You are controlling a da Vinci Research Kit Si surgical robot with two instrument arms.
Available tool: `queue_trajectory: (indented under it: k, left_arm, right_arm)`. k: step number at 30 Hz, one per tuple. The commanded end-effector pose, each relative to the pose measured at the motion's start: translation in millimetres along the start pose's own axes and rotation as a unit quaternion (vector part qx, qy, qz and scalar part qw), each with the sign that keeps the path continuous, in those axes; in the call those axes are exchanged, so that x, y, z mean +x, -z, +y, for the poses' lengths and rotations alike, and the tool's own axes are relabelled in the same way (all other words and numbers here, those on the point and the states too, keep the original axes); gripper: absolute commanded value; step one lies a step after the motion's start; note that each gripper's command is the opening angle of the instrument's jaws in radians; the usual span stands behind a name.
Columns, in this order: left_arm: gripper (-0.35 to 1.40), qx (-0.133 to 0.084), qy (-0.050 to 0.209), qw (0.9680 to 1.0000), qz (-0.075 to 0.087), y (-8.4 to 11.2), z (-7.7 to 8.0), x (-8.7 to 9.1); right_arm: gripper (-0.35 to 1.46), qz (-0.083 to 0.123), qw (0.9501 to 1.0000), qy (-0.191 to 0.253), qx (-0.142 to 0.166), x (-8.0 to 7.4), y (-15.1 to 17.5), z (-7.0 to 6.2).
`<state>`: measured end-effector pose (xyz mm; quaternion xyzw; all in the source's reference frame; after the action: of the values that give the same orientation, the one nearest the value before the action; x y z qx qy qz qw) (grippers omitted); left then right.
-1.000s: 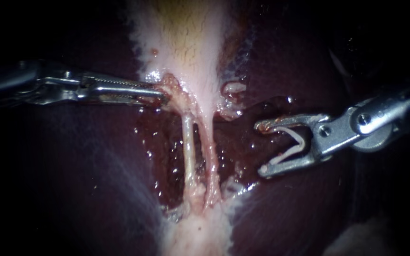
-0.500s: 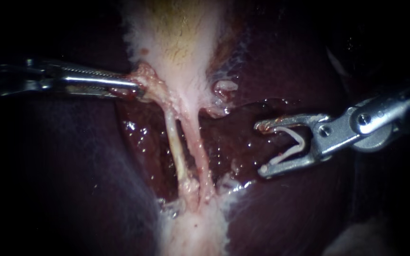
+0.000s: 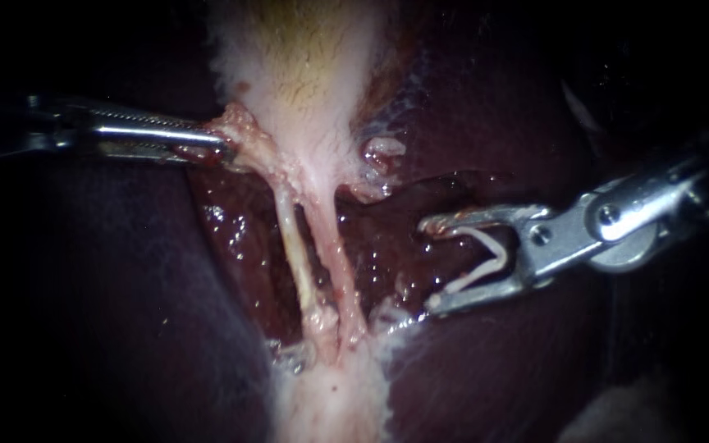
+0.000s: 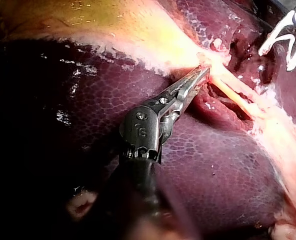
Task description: Clipping first clip left tube
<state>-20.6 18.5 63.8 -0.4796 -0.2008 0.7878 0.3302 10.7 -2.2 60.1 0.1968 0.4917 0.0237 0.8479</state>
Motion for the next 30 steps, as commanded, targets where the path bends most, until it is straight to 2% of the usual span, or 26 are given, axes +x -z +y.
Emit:
queue_trajectory:
  k: [1,6,14,21,30]
  left_arm:
    - [-0.35,0.001,0.000,1.0000,0.000,0.0,0.1,0.0]
    - [-0.35,0.002,0.000,1.0000,0.000,-0.2,0.1,-0.1]
    - [-0.35,0.002,0.000,1.0000,0.000,-0.3,0.1,-0.1]
    - [-0.35,0.002,0.000,1.0000,0.000,-0.4,0.3,0.0]
    - [-0.35,0.005,0.000,1.0000,0.001,-0.4,0.5,0.0]
  right_arm:
    - [0.50,-0.001,1.0000,0.000,-0.001,0.0,-0.6,0.0]
    - [0.50,-0.001,1.0000,-0.008,0.002,0.4,-3.2,0.0]
    - [0.49,0.002,0.9997,-0.018,0.016,0.6,-5.5,0.1]
    - [0.49,0.002,0.9990,-0.038,0.021,-0.2,-7.8,0.3]
    - [0.49,-0.001,0.9978,-0.064,0.014,-2.4,-10.1,1.4]
